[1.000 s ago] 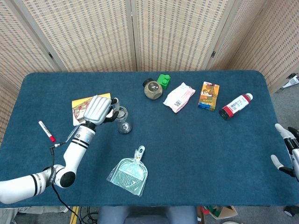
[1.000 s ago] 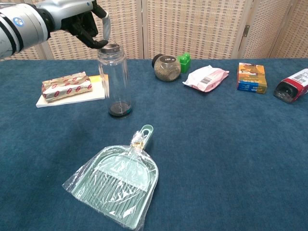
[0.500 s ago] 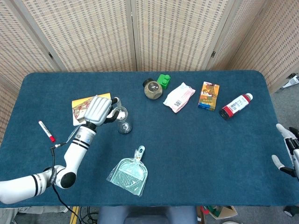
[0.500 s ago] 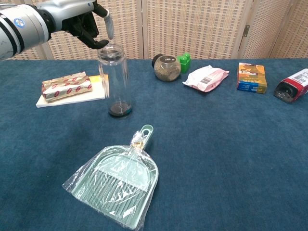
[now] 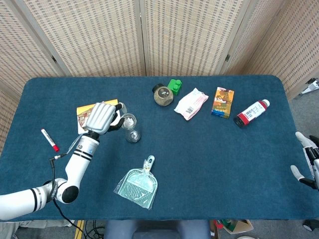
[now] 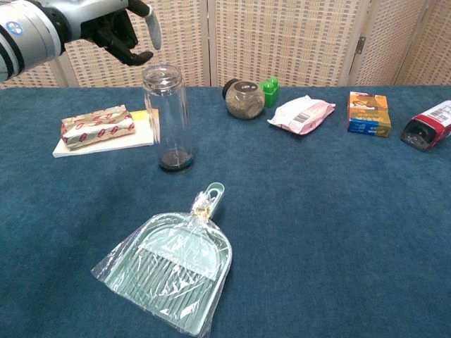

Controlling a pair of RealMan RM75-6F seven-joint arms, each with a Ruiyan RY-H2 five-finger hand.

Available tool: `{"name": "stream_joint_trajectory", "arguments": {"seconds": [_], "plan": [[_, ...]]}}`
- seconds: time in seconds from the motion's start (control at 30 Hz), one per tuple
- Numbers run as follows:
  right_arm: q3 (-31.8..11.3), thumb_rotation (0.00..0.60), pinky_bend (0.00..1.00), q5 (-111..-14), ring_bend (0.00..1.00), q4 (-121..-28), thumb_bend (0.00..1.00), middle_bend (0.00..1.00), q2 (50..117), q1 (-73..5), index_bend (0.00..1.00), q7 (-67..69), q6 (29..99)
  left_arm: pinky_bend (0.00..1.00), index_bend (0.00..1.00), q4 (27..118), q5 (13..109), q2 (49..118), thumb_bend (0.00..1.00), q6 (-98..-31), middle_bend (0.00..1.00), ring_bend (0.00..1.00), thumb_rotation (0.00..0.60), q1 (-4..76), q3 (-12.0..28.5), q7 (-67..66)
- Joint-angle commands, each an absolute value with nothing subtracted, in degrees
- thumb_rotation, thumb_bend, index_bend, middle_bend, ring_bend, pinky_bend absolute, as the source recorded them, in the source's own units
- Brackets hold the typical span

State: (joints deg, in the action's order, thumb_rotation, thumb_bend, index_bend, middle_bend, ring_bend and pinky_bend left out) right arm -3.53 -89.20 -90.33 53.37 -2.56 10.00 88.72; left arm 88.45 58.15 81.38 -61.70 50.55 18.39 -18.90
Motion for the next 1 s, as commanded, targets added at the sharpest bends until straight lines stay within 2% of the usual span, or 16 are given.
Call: {"name": "stream_joint_trajectory", "arguments": {"seconds": [0.03,0.27,0.47,0.53,0.63,0.87,1.0], "plan": [[-3.6,0.6,0.23,-89.1,0.08,-90.4,0.3,0.19,53.2,-2.5,0.02,10.0,88.7,1.0,0.46,89.7,58.6,80.1,0.42,-63.3,0.92,0.89,0.6,49.2,18.1,-18.8],[-3.4,0.6,0.23,-88.9,0.08,-90.5,0.3,0.19,52.9,-2.9,0.02,10.1,87.6,0.98,0.43,95.5,57.3,75.9,0.42,-69.1,0.74,0.7,0.6,43.1,16.0,-19.7],[-3.1,0.6,0.23,-89.3,0.08,-90.1,0.3,0.19,53.1,-3.3,0.02,10.4,86.8,0.81,0.42,99.4,58.4,72.9,0.42,-74.5,0.58,0.56,0.6,36.6,12.8,-18.6],[-3.1,0.6,0.23,-89.5,0.08,-90.0,0.3,0.19,53.2,-3.5,0.02,10.5,86.5,0.7,0.4,99.7,59.5,72.4,0.42,-76.2,0.53,0.51,0.6,34.6,11.4,-18.2],[-2.8,0.6,0.23,-89.9,0.08,-89.8,0.3,0.19,53.6,-3.9,0.02,10.6,85.8,0.61,0.38,99.8,61.6,71.8,0.42,-78.6,0.46,0.44,0.6,31.3,8.8,-17.7],[-2.7,0.6,0.23,-90.9,0.08,-89.2,0.3,0.19,54.5,-4.7,0.02,10.7,85.3,0.49,0.35,100.8,66.7,71.0,0.42,-84.9,0.38,0.38,0.6,24.0,3.8,-17.1],[-2.5,0.6,0.23,-91.3,0.08,-88.9,0.3,0.19,55.0,-5.1,0.02,10.9,85.1,0.48,0.34,101.4,69.7,71.0,0.42,-88.5,0.38,0.37,0.6,20.8,2.2,-17.6]]}}
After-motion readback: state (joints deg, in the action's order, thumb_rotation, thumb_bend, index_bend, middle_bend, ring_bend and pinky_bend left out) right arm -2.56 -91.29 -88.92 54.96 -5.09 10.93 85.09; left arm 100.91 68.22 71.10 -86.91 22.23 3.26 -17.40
